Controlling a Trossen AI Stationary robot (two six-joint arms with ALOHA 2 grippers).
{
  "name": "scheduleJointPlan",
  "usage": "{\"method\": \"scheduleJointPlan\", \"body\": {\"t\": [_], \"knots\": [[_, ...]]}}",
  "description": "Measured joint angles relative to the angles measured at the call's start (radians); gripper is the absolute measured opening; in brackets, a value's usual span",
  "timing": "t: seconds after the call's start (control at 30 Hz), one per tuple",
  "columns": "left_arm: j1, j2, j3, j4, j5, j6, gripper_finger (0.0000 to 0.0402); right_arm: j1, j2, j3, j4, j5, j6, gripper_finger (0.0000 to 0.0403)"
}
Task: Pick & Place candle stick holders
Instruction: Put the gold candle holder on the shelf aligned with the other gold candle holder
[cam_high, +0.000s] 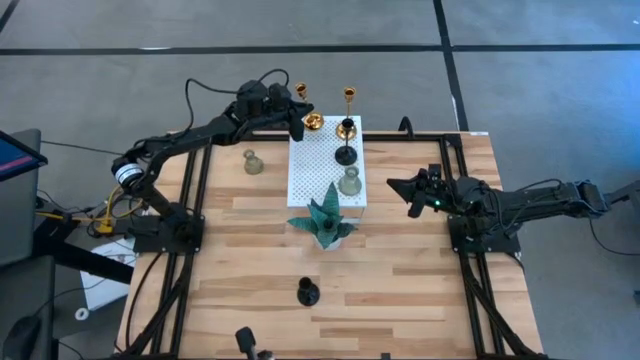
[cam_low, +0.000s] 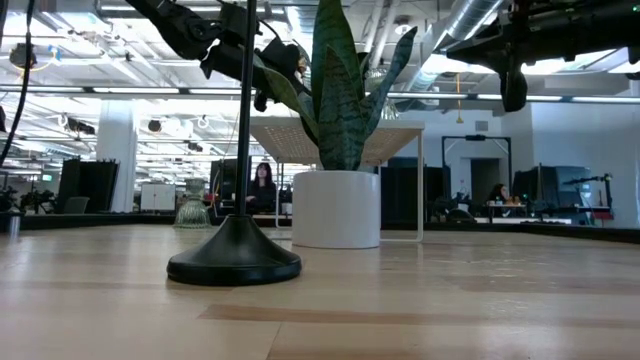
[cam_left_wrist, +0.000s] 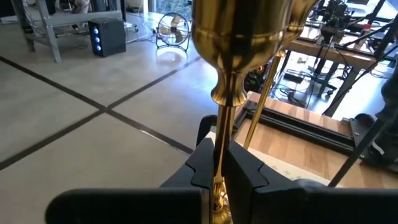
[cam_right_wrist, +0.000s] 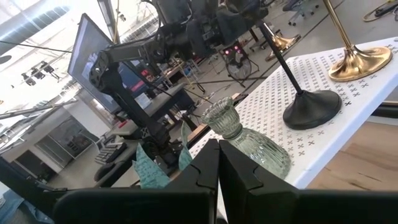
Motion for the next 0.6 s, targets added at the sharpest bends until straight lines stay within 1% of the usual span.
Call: {"method": "scheduleJointPlan", "body": {"t": [0.13,0.37,0.5,0.6], "knots": [[-0.006,0.005,0.002,-0.030,-0.001,0.000,0.0015,0.000,0.000,0.000,0.000,0.000,0.000,0.0000],[-0.025,0.059,0.002,-0.032,-0.005,0.008,0.0015,0.000,0.000,0.000,0.000,0.000,0.000,0.0000],[-0.035,0.083,0.002,-0.026,-0.059,0.009,0.0015,0.000,0.000,0.000,-0.003,0.000,0.000,0.0000],[-0.039,0.083,0.002,-0.027,-0.090,0.047,0.0015,0.000,0.000,0.000,-0.005,0.000,0.000,0.0000]]}}
